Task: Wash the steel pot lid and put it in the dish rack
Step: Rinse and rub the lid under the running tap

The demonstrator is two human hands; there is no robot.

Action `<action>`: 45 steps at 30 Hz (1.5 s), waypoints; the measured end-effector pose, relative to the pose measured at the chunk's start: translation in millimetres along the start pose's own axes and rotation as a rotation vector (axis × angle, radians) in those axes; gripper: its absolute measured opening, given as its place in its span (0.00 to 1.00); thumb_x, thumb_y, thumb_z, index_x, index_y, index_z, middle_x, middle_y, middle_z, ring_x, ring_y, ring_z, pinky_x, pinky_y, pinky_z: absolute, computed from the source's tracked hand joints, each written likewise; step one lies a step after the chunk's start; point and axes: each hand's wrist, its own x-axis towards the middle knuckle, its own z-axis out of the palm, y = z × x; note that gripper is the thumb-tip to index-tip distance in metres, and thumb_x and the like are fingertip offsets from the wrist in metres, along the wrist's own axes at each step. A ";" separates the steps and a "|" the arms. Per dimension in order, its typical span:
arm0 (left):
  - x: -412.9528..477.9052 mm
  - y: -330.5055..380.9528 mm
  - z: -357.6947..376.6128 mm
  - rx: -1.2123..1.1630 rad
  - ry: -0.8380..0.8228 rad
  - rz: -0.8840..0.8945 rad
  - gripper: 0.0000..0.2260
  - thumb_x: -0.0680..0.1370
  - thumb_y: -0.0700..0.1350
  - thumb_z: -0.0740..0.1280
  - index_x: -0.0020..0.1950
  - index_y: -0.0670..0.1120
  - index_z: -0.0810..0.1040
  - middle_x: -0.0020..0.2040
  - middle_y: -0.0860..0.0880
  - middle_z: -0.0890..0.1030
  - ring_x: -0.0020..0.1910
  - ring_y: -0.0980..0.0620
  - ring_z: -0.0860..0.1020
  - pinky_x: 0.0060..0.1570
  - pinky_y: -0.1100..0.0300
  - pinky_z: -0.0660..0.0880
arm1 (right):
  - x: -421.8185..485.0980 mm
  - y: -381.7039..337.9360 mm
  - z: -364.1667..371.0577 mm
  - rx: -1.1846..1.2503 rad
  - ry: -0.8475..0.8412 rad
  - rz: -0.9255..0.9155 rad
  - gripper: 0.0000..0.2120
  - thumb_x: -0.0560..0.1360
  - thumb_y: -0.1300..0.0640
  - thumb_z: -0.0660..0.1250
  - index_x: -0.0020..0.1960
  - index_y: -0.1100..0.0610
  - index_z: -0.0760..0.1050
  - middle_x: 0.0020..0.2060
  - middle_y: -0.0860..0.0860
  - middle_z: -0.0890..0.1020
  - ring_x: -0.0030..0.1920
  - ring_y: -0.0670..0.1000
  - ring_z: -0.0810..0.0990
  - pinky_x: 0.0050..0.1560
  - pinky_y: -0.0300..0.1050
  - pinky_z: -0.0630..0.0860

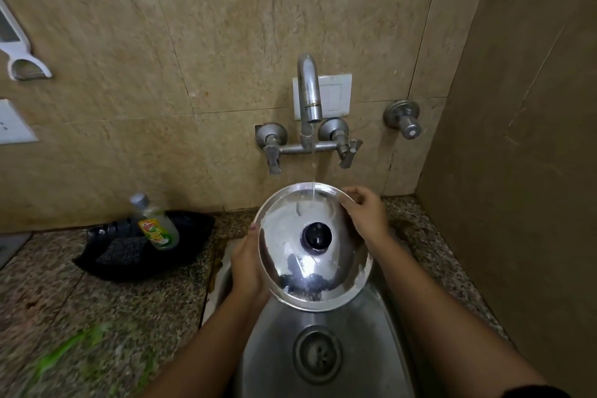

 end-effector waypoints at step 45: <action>21.9 16.5 -3.4 0.209 0.213 0.000 0.12 0.78 0.47 0.66 0.38 0.42 0.78 0.37 0.44 0.79 0.38 0.46 0.77 0.38 0.58 0.74 | -12.2 29.8 -18.4 -0.857 -0.355 -0.439 0.23 0.82 0.45 0.42 0.76 0.41 0.54 0.78 0.45 0.50 0.77 0.47 0.43 0.76 0.54 0.43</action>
